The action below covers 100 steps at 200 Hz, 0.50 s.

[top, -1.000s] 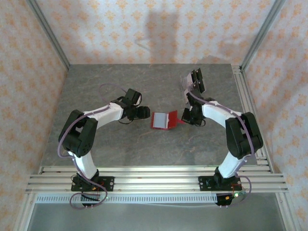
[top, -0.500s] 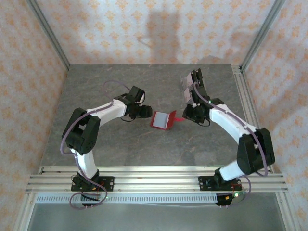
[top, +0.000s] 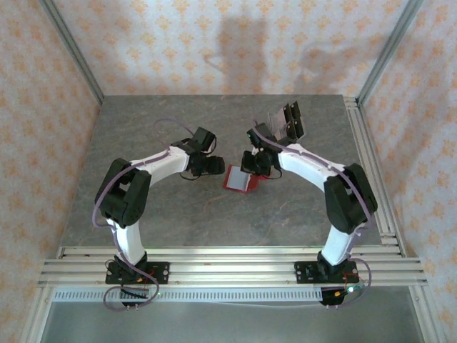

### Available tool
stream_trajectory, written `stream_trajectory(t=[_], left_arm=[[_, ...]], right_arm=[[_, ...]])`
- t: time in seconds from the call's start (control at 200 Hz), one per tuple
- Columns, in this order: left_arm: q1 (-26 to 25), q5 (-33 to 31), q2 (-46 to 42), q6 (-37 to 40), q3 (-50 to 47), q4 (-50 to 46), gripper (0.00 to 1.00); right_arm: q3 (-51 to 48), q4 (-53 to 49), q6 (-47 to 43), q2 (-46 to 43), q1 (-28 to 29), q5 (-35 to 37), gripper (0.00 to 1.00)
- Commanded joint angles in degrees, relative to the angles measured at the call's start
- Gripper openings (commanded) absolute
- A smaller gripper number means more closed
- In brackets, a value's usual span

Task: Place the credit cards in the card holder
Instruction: Open the card holder at the center of the table.

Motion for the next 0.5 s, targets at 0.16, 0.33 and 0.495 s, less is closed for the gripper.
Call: stream_trajectory(t=[0.16, 0.33, 0.495], left_arm=[[-0.2, 0.77, -0.72, 1.31, 2.34, -2.04, 0.66], [-0.43, 6.22, 1.24, 0.88, 3.64, 1.02, 0.66], [-0.74, 10.57, 2.76, -1.23, 4.95, 5.3, 0.66]], right_arm=[[-14.97, 8.02, 0.85, 2.83, -6.14, 1.59, 0.04], [-17.47, 9.73, 0.75, 4.54, -7.32, 1.24, 0.03], [-18.25, 10.38, 0.83, 5.26, -7.6, 1.34, 0.02]])
